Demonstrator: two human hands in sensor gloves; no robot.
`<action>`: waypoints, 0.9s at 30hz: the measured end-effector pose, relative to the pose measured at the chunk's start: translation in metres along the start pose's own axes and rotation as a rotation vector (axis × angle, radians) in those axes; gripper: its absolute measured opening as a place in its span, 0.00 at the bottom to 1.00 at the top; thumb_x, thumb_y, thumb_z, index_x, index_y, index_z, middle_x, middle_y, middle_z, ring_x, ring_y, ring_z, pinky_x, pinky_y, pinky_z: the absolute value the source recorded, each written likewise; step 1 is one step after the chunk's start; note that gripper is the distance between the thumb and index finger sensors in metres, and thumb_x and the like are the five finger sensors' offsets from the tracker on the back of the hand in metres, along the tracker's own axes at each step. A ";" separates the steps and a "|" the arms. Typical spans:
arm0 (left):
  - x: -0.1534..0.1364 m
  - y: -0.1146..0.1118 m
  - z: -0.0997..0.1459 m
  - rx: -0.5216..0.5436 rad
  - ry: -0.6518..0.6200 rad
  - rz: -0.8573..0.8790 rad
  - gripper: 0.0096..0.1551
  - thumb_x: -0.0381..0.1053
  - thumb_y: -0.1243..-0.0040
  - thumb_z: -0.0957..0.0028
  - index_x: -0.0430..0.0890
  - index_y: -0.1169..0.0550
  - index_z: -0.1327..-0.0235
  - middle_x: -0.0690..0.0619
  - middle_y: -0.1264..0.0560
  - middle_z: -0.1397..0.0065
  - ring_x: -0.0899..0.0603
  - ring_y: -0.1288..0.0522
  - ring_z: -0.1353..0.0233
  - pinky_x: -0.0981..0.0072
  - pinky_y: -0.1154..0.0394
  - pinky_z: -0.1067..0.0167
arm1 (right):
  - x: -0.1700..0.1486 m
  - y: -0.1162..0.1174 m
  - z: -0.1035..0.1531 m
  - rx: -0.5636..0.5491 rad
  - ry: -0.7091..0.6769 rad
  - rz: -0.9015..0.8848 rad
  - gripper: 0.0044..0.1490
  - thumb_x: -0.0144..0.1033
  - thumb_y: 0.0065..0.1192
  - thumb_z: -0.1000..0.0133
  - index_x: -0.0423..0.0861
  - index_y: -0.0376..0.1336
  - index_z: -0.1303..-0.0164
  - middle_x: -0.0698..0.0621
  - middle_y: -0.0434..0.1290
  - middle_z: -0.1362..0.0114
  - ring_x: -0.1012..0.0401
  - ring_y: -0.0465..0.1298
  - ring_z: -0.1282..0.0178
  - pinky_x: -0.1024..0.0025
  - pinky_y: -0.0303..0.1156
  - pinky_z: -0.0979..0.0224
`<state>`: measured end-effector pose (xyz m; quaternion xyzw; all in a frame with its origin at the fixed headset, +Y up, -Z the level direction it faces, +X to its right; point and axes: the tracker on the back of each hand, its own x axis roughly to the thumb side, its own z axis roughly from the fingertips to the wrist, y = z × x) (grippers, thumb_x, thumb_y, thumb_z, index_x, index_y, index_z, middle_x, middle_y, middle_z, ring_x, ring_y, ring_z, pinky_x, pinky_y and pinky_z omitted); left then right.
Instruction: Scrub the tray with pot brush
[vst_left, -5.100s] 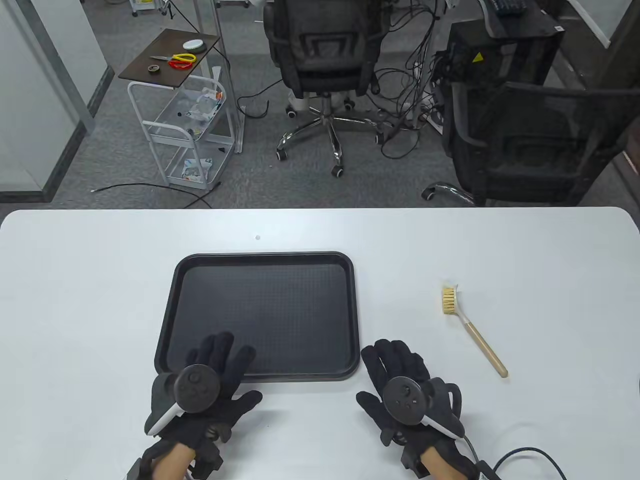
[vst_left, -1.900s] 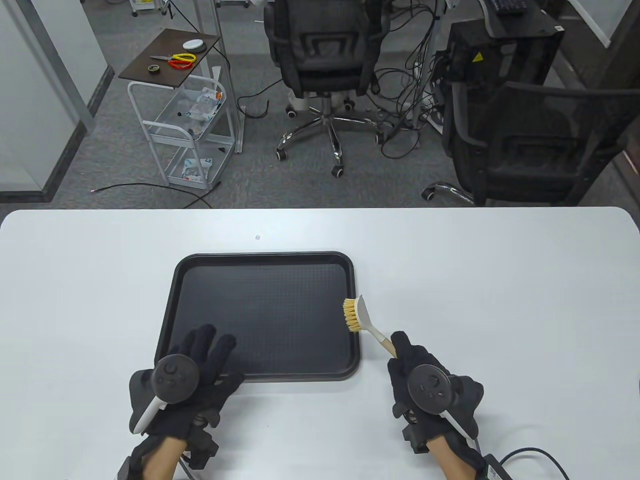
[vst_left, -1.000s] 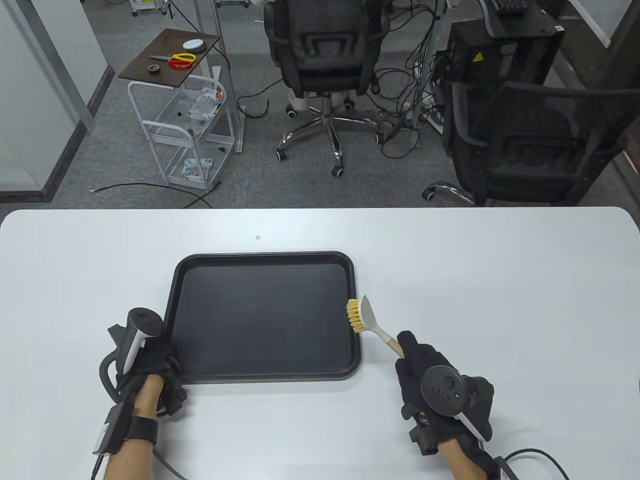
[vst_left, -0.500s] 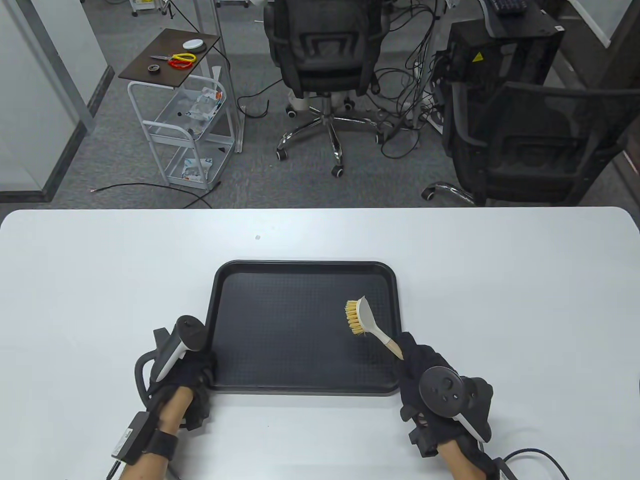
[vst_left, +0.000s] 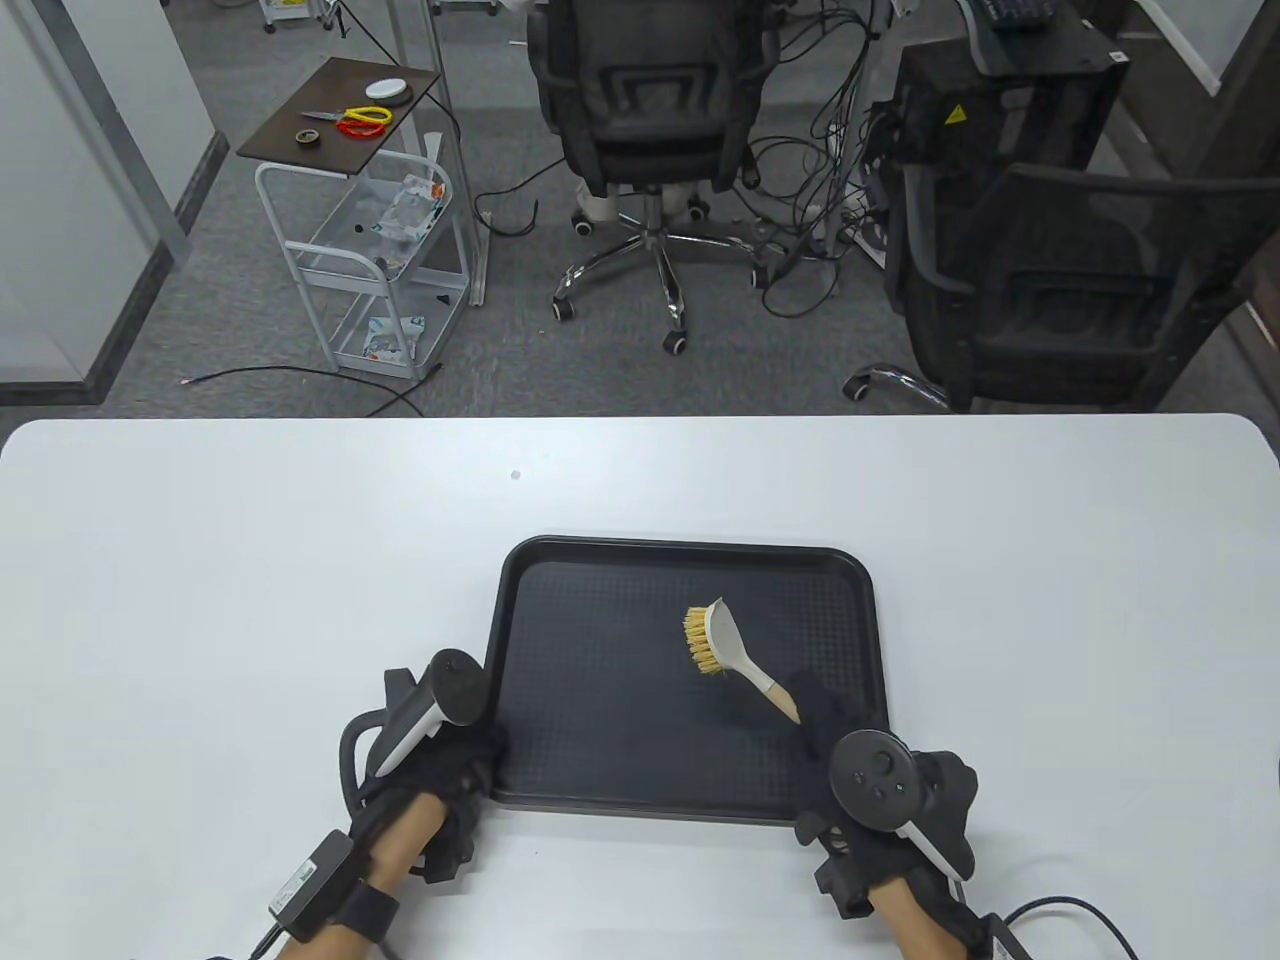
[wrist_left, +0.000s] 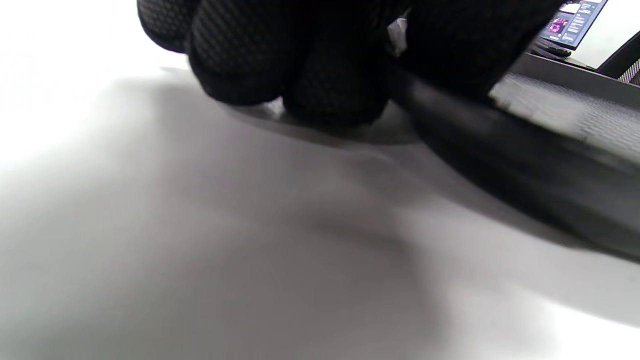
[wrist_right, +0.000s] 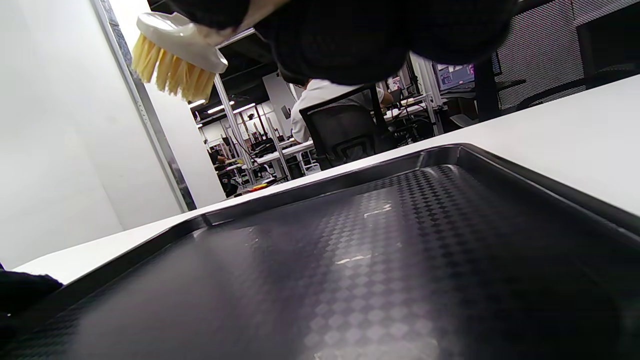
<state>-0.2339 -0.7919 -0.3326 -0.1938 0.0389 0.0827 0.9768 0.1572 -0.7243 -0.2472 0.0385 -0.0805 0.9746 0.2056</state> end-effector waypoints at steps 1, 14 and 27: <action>0.000 0.000 0.001 -0.003 -0.001 0.002 0.45 0.62 0.39 0.54 0.47 0.39 0.25 0.54 0.20 0.59 0.47 0.21 0.56 0.47 0.34 0.33 | 0.000 0.000 0.000 0.003 -0.001 -0.001 0.37 0.43 0.59 0.44 0.51 0.55 0.23 0.49 0.71 0.32 0.58 0.79 0.49 0.56 0.77 0.44; 0.000 -0.003 0.000 -0.014 0.002 -0.004 0.45 0.62 0.40 0.52 0.46 0.42 0.26 0.55 0.19 0.64 0.48 0.21 0.60 0.49 0.32 0.35 | 0.065 0.004 -0.041 0.032 -0.060 0.062 0.37 0.40 0.61 0.44 0.54 0.56 0.22 0.50 0.71 0.29 0.56 0.82 0.43 0.54 0.79 0.41; 0.002 -0.003 0.000 -0.030 0.014 -0.002 0.45 0.62 0.41 0.52 0.45 0.43 0.26 0.55 0.19 0.66 0.47 0.21 0.61 0.49 0.32 0.36 | 0.143 0.094 -0.138 0.244 0.044 0.235 0.37 0.37 0.61 0.43 0.58 0.55 0.22 0.51 0.66 0.25 0.56 0.77 0.41 0.55 0.74 0.37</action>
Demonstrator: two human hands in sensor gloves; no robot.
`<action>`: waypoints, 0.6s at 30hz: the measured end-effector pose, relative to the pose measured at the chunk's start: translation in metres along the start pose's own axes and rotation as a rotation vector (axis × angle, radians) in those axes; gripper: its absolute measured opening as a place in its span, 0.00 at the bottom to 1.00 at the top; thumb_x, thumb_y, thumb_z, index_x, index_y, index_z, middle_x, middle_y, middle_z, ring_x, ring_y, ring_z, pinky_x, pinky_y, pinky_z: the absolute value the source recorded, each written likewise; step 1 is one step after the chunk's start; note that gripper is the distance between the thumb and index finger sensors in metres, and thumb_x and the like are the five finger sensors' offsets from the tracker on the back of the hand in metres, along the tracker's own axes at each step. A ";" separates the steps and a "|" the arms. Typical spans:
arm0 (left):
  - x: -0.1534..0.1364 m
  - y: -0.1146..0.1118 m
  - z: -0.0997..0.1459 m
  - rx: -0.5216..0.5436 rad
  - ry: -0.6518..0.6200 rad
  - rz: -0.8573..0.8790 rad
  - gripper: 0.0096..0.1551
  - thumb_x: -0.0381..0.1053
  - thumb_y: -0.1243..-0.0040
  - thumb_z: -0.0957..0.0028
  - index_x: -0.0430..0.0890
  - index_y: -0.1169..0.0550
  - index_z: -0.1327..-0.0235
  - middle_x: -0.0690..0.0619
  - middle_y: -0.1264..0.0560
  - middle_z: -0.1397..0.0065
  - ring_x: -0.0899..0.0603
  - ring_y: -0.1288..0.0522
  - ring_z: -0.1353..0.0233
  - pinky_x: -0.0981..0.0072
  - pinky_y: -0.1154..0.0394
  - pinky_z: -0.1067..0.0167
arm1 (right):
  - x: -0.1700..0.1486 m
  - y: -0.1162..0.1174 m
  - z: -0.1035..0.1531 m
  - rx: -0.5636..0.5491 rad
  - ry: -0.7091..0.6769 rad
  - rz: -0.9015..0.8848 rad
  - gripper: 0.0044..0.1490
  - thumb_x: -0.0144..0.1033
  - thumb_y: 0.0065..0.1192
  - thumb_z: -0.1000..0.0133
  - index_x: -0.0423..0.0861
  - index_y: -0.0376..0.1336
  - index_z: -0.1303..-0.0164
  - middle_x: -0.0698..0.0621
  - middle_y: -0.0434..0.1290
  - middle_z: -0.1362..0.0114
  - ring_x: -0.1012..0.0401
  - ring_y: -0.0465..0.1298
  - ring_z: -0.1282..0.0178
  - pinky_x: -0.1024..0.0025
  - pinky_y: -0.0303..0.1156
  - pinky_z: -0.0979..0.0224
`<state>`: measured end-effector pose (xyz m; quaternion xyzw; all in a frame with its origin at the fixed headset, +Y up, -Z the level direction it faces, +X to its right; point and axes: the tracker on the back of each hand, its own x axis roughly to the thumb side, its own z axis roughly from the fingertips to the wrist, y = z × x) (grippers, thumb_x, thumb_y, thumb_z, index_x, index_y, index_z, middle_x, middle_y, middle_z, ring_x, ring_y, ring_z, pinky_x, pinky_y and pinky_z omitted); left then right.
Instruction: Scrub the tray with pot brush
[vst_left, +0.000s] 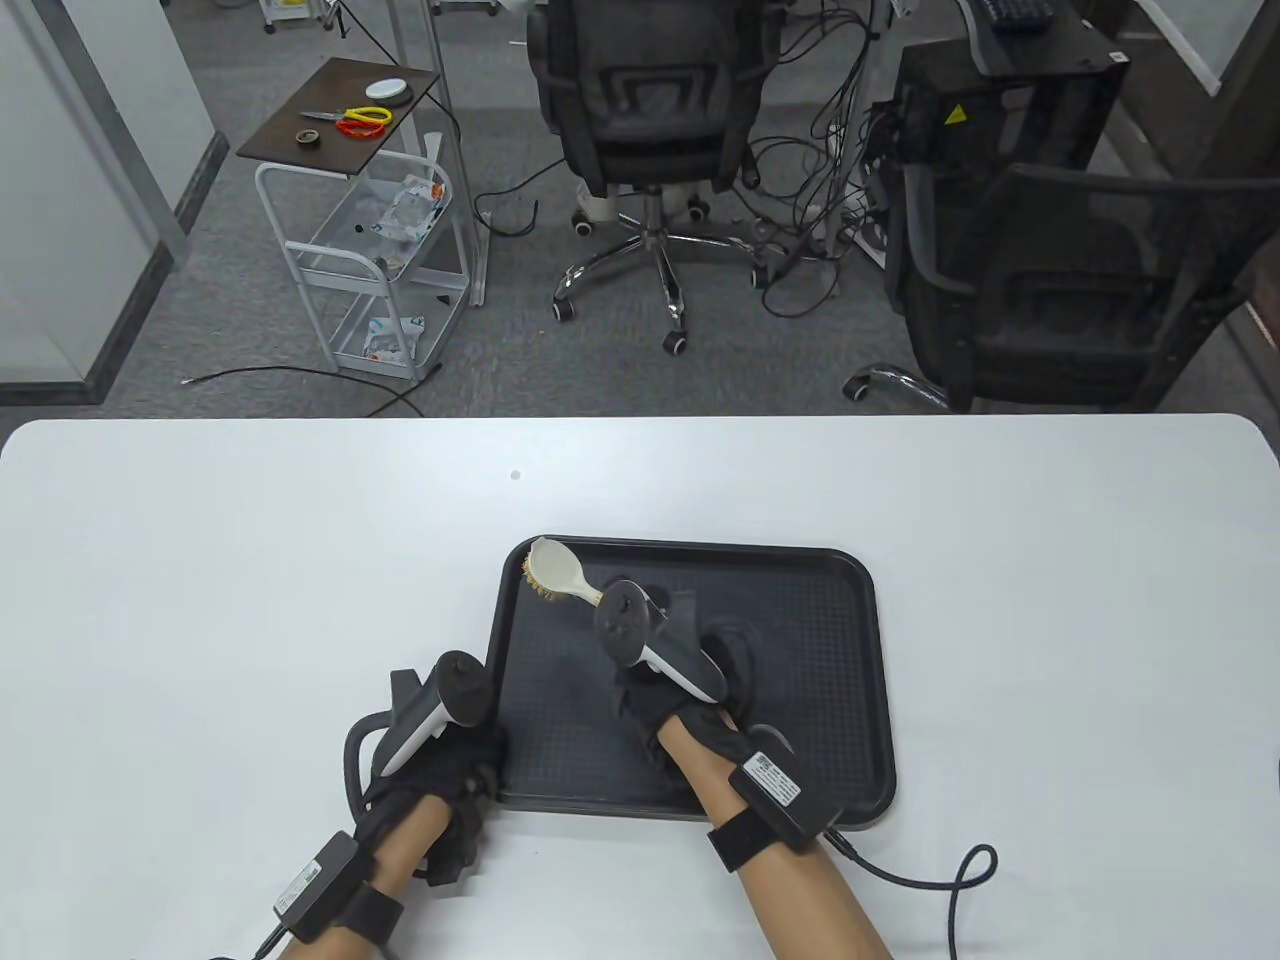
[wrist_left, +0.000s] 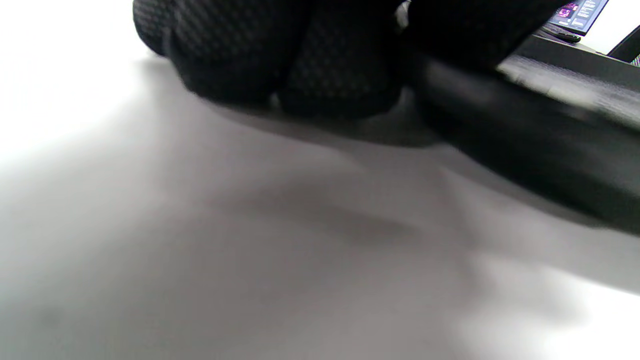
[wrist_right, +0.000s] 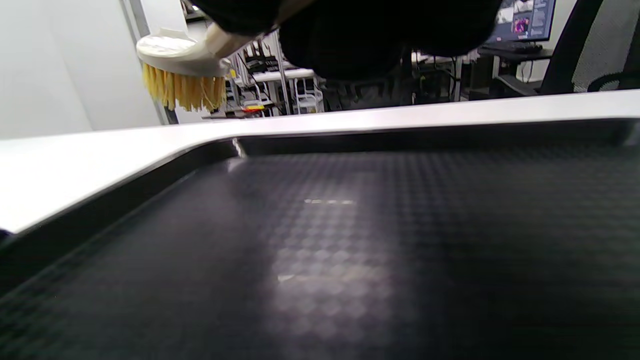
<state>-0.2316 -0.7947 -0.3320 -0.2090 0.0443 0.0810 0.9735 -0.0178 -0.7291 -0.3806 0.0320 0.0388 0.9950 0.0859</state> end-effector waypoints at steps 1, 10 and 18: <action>0.000 0.000 0.000 0.000 0.001 -0.001 0.45 0.62 0.41 0.52 0.45 0.43 0.26 0.55 0.19 0.66 0.48 0.21 0.61 0.49 0.32 0.36 | 0.004 0.009 -0.006 0.031 0.015 0.003 0.37 0.37 0.60 0.43 0.58 0.54 0.22 0.51 0.66 0.25 0.56 0.76 0.41 0.55 0.74 0.36; 0.000 0.000 -0.001 -0.007 -0.004 0.002 0.46 0.62 0.41 0.52 0.45 0.43 0.26 0.55 0.20 0.65 0.47 0.21 0.61 0.48 0.32 0.36 | 0.003 0.043 -0.026 0.101 0.078 -0.023 0.37 0.39 0.59 0.43 0.62 0.53 0.22 0.51 0.66 0.25 0.58 0.76 0.40 0.59 0.78 0.41; 0.000 -0.001 -0.001 -0.007 -0.003 0.001 0.46 0.62 0.41 0.52 0.45 0.43 0.26 0.55 0.20 0.65 0.47 0.21 0.61 0.49 0.32 0.35 | -0.062 0.022 -0.022 0.043 0.166 0.057 0.35 0.36 0.62 0.45 0.61 0.58 0.25 0.49 0.69 0.28 0.55 0.78 0.43 0.58 0.78 0.45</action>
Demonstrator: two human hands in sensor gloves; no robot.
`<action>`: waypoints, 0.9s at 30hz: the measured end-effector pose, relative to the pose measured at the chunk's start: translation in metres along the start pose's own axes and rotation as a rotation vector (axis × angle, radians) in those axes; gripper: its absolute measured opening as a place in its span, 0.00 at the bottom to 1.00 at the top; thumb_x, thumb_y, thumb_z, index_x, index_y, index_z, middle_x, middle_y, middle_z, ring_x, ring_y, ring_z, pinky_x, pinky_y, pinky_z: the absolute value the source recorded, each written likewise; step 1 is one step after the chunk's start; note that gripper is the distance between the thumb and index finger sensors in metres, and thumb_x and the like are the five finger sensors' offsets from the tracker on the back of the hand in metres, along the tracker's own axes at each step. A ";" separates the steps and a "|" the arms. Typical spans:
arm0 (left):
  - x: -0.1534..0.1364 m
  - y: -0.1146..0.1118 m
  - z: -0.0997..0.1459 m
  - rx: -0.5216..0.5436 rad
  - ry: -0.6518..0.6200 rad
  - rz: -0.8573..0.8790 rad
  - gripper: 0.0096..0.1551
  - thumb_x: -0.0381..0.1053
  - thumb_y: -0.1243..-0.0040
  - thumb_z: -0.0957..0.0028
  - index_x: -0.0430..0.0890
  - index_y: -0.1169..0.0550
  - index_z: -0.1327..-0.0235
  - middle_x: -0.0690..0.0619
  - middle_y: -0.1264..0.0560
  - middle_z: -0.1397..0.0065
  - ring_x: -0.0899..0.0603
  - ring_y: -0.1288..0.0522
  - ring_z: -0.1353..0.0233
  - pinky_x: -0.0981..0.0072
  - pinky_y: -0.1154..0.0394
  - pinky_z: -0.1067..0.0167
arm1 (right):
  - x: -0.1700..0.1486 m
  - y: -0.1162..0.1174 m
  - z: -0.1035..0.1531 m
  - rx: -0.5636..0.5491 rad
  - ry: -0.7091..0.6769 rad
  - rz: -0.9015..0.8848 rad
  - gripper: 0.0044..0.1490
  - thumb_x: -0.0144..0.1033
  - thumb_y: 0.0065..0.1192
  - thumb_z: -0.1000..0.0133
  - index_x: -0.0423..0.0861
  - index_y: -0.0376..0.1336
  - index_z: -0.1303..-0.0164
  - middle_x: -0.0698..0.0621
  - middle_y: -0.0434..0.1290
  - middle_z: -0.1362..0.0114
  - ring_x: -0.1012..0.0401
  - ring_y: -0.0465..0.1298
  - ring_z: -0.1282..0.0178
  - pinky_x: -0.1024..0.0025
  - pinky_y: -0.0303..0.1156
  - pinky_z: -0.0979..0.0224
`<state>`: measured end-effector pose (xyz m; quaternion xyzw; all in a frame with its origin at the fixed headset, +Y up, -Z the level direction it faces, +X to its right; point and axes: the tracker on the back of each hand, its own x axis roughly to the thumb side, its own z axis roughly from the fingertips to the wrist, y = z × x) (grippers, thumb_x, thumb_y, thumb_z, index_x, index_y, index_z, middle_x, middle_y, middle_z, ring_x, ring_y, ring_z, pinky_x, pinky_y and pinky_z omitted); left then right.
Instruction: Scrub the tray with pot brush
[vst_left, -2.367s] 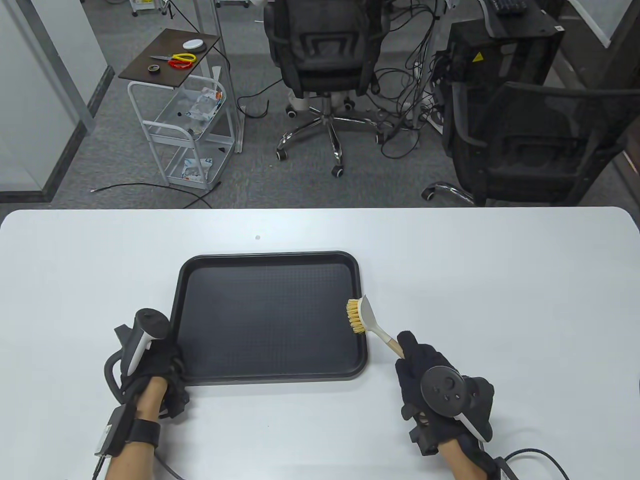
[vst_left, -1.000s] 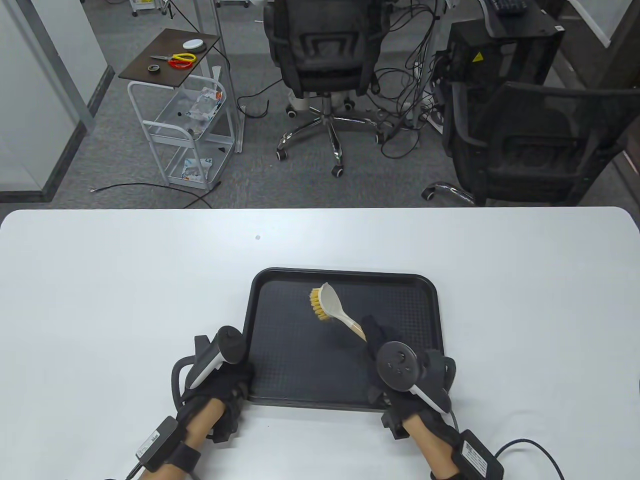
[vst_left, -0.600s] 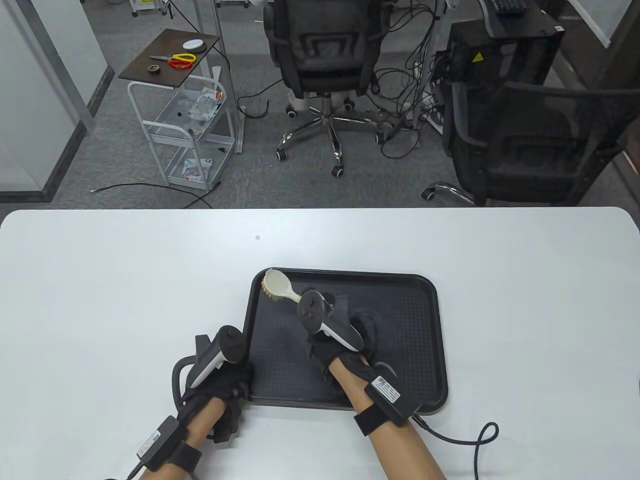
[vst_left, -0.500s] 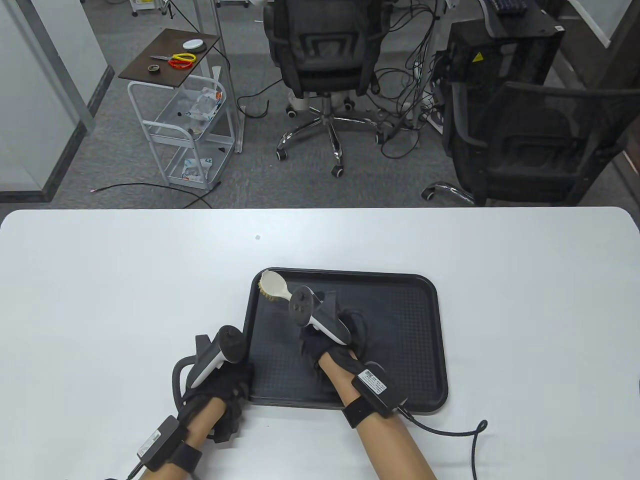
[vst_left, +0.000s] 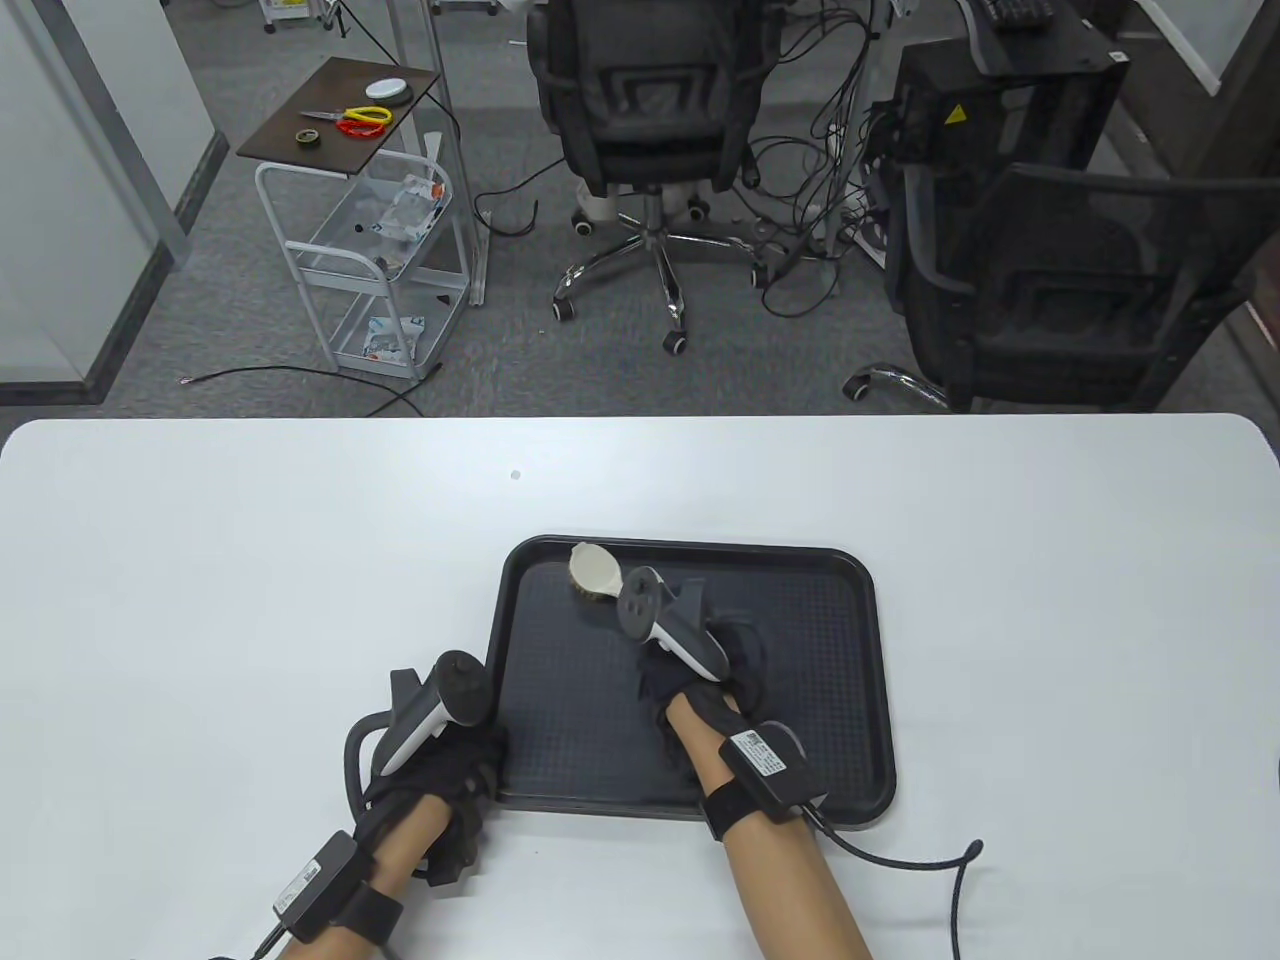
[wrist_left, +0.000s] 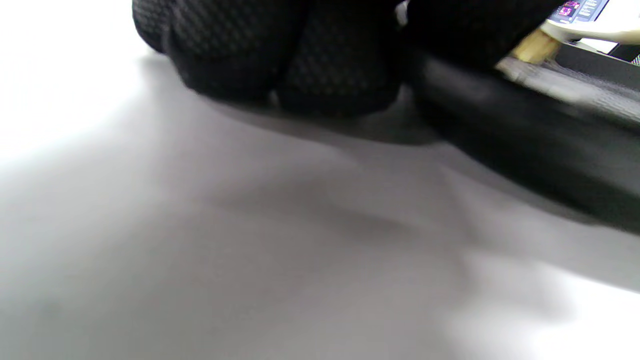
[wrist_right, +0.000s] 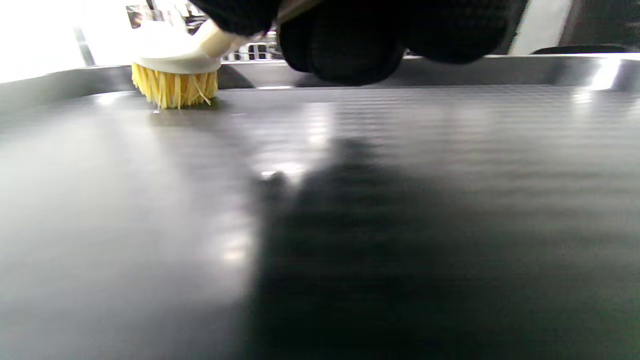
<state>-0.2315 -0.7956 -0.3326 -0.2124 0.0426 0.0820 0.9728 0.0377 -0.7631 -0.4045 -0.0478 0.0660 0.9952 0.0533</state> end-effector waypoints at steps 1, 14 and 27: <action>0.000 0.000 0.000 -0.002 0.001 0.002 0.46 0.62 0.41 0.52 0.44 0.43 0.26 0.55 0.20 0.65 0.47 0.21 0.61 0.48 0.32 0.35 | -0.016 -0.003 -0.001 0.010 0.029 -0.011 0.35 0.36 0.62 0.45 0.61 0.58 0.26 0.48 0.69 0.28 0.55 0.78 0.43 0.57 0.78 0.45; 0.000 0.000 0.000 -0.002 0.003 0.003 0.46 0.61 0.41 0.52 0.44 0.43 0.26 0.55 0.20 0.65 0.47 0.21 0.61 0.49 0.32 0.35 | -0.159 -0.029 0.011 0.028 0.288 0.046 0.35 0.34 0.63 0.46 0.60 0.59 0.26 0.47 0.70 0.28 0.53 0.78 0.43 0.54 0.77 0.44; 0.000 -0.001 -0.001 -0.003 0.004 0.003 0.46 0.61 0.41 0.52 0.44 0.43 0.26 0.54 0.20 0.65 0.47 0.21 0.61 0.48 0.32 0.36 | -0.107 -0.050 0.026 -0.027 0.189 0.087 0.35 0.35 0.62 0.45 0.58 0.59 0.24 0.47 0.69 0.27 0.53 0.76 0.42 0.56 0.76 0.44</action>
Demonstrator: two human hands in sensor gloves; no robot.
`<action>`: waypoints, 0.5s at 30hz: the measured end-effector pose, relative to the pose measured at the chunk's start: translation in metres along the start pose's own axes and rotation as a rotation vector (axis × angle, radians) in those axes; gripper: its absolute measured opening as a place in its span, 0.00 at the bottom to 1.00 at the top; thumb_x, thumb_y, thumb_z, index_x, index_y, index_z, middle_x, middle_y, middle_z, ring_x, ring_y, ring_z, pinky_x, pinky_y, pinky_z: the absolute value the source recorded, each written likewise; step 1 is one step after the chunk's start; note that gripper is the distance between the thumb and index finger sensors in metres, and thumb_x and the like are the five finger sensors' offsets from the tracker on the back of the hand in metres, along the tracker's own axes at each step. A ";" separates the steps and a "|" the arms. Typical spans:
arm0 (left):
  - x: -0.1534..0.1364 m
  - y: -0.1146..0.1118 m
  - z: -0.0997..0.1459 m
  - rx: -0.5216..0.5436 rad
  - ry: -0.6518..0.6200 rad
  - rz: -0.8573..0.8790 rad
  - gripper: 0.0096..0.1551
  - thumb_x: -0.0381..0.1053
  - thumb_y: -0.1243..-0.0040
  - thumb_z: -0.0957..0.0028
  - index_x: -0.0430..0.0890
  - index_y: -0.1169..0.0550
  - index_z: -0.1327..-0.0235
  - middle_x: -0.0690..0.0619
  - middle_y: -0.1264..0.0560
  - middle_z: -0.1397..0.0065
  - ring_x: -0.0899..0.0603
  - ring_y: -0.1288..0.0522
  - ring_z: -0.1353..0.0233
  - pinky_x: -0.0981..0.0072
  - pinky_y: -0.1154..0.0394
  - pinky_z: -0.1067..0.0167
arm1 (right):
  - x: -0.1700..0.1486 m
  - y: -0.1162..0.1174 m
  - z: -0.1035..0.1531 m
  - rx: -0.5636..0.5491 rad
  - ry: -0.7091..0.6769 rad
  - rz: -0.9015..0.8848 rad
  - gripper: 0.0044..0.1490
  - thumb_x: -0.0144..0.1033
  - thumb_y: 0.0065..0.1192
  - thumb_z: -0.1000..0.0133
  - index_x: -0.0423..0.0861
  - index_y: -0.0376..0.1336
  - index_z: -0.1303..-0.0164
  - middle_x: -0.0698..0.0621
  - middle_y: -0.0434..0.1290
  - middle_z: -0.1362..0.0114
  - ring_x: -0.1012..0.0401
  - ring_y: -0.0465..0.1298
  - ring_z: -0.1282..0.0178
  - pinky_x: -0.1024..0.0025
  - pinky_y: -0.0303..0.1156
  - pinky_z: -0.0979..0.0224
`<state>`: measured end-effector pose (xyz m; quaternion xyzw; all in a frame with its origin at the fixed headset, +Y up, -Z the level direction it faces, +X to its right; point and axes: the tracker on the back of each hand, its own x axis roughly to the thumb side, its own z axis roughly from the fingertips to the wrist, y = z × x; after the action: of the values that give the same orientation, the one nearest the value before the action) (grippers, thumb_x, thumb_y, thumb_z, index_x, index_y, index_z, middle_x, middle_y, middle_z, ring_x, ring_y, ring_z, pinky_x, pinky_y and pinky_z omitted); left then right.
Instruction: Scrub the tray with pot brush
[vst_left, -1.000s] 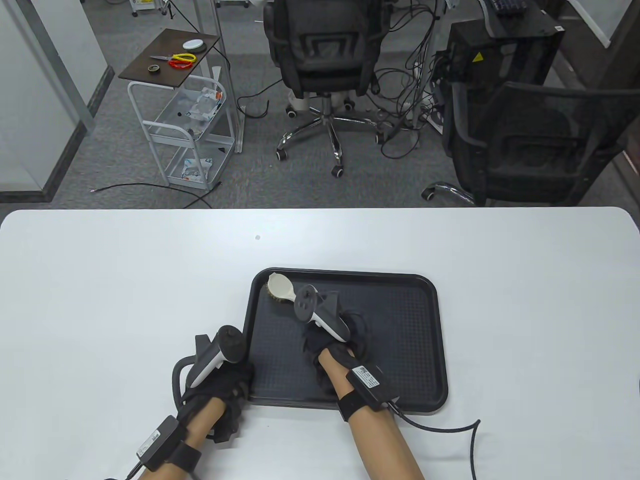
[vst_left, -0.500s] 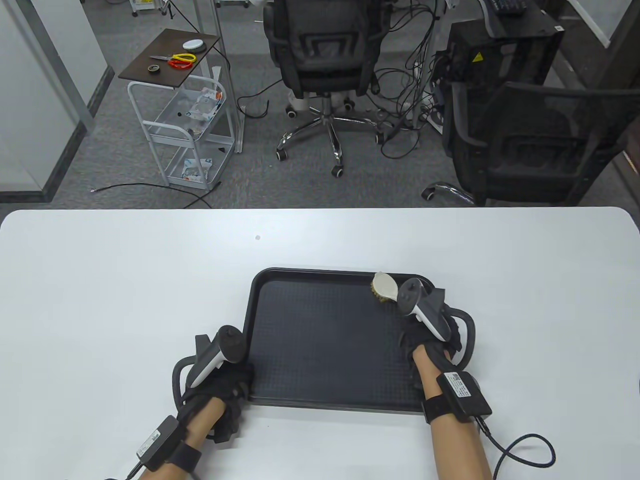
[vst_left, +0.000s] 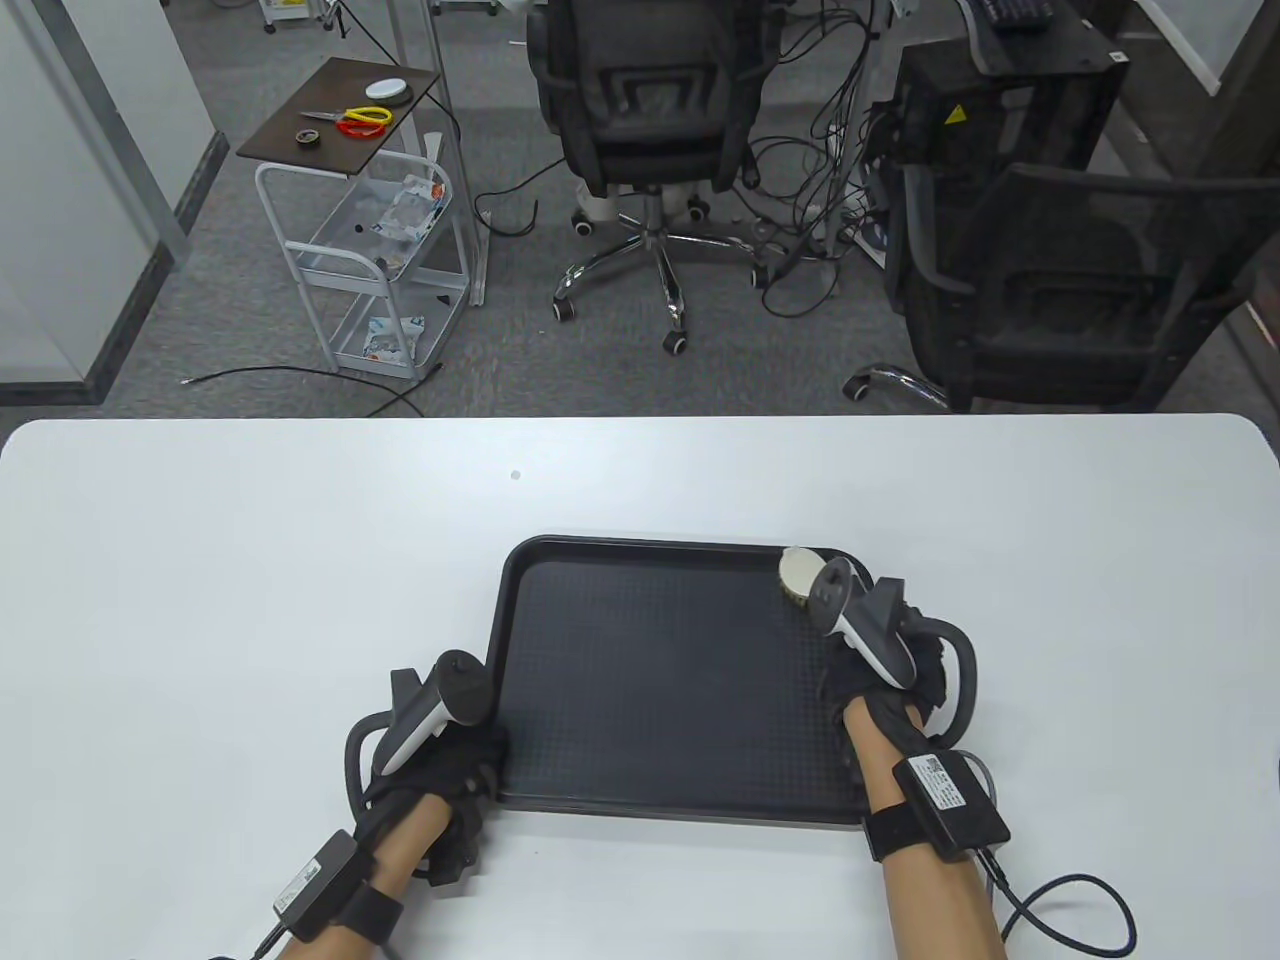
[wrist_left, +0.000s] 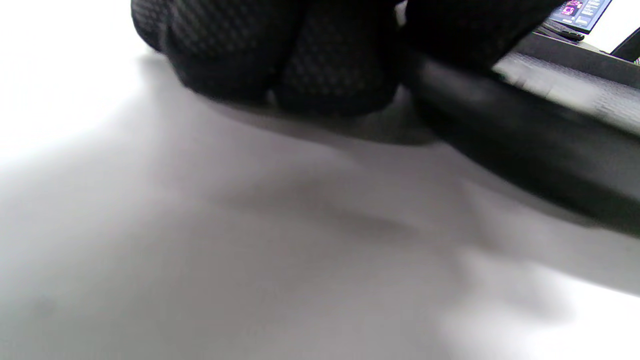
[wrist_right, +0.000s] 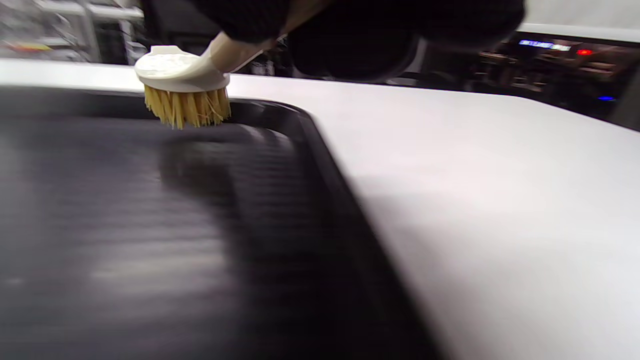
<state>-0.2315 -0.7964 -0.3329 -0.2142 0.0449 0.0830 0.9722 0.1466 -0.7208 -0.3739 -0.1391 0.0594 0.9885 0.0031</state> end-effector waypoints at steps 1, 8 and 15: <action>0.000 0.000 0.000 0.000 0.000 0.000 0.46 0.61 0.41 0.52 0.44 0.43 0.26 0.54 0.20 0.65 0.47 0.21 0.61 0.48 0.32 0.36 | 0.014 -0.001 0.005 -0.013 -0.041 -0.012 0.35 0.35 0.62 0.45 0.58 0.58 0.24 0.47 0.68 0.27 0.53 0.76 0.42 0.56 0.76 0.44; 0.000 0.000 0.000 -0.002 -0.002 0.002 0.46 0.61 0.41 0.52 0.44 0.43 0.26 0.54 0.20 0.65 0.47 0.21 0.61 0.48 0.32 0.36 | 0.117 0.005 0.037 0.004 -0.259 -0.046 0.36 0.36 0.58 0.43 0.58 0.55 0.22 0.48 0.66 0.25 0.54 0.74 0.39 0.57 0.74 0.41; 0.000 0.000 -0.001 -0.004 -0.003 0.002 0.46 0.61 0.41 0.52 0.44 0.43 0.26 0.54 0.20 0.65 0.47 0.21 0.61 0.48 0.32 0.36 | 0.179 0.031 0.053 0.031 -0.351 -0.061 0.36 0.36 0.57 0.43 0.59 0.54 0.22 0.49 0.65 0.24 0.54 0.74 0.38 0.57 0.74 0.40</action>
<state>-0.2318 -0.7967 -0.3334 -0.2158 0.0437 0.0841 0.9718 -0.0410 -0.7476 -0.3689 0.0339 0.0687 0.9960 0.0455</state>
